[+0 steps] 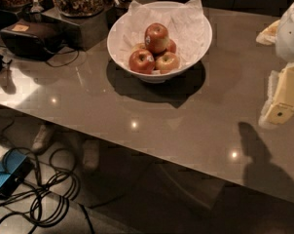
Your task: Pick apple from white bowl
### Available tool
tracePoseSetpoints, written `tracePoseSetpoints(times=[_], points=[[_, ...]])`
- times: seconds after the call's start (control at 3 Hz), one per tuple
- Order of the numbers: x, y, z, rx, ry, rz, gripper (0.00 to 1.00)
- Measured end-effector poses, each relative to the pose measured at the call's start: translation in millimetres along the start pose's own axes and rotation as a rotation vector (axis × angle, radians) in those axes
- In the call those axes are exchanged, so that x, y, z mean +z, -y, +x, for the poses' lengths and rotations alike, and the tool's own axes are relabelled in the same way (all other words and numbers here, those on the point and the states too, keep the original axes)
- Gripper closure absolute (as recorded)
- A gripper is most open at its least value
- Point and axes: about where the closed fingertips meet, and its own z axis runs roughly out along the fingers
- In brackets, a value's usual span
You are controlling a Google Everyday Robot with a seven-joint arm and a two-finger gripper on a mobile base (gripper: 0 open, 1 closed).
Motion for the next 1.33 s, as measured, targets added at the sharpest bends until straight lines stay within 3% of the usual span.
tracePoseSetpoints(times=[0.33, 0.67, 1.0, 1.33], points=[[-4, 22, -55, 0.021, 0.001, -0.002, 0.00], [-4, 23, -55, 0.020, 0.003, 0.002, 0.00], [-8, 45, -82, 0.043, 0.040, 0.000, 0.00], [-9, 88, -131, 0.063, 0.096, 0.014, 0.00]])
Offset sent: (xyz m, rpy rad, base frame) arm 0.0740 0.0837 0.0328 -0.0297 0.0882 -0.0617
